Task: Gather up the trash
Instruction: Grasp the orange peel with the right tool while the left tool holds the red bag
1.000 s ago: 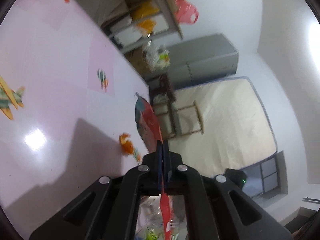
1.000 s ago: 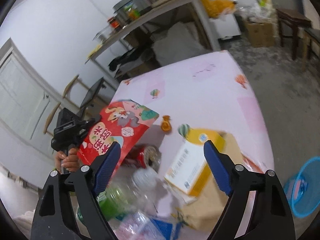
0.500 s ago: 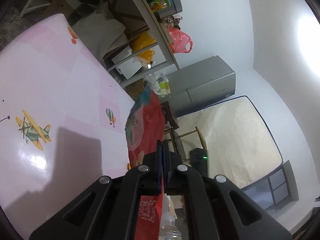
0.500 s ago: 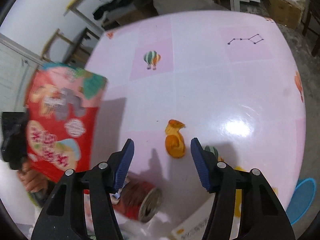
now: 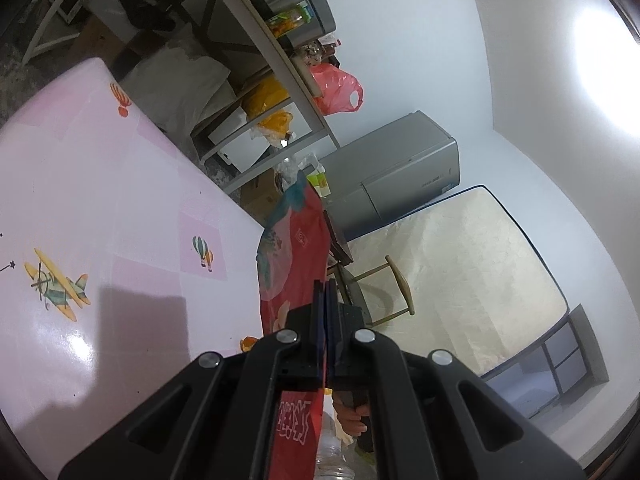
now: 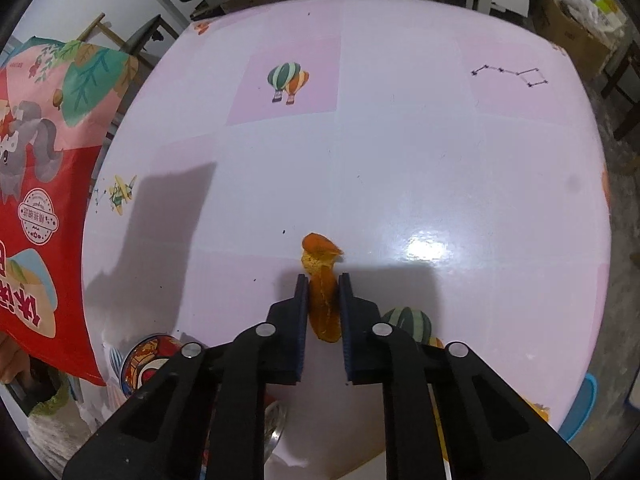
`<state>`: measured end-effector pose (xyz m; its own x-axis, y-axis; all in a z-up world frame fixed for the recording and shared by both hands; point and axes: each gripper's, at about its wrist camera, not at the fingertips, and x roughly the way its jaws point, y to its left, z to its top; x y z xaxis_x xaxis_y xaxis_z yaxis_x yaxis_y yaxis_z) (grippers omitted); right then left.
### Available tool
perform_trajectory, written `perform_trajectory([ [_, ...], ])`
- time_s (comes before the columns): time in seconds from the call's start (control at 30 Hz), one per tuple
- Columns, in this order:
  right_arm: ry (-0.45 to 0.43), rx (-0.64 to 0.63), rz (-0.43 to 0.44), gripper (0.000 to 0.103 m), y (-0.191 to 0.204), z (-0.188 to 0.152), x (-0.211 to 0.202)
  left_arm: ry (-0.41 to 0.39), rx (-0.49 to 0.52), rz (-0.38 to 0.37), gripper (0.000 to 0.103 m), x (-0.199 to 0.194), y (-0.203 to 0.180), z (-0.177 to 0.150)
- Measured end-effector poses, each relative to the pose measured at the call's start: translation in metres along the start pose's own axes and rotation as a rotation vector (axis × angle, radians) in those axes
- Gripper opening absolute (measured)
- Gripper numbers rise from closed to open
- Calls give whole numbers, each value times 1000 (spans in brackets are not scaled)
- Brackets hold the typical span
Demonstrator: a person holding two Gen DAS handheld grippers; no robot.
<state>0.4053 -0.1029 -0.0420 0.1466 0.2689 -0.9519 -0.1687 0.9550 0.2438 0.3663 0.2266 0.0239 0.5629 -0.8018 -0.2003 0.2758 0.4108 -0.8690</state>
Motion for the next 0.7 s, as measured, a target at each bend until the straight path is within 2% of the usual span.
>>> perform_trajectory([
  [0.17,-57,35,51,10,-12,-13,-25,-8,35,9,0,0,-22,-2],
  [0.43,-289,91,131,10,-41,-63,-128,16,153,-11,0,20,-96,-14],
  [0.6,-453,182,162,10,-97,-137,-207,92,247,-58,0,64,-162,-40],
  [0.7,-515,257,150,10,-134,-183,-238,168,311,-87,0,107,-203,-67],
])
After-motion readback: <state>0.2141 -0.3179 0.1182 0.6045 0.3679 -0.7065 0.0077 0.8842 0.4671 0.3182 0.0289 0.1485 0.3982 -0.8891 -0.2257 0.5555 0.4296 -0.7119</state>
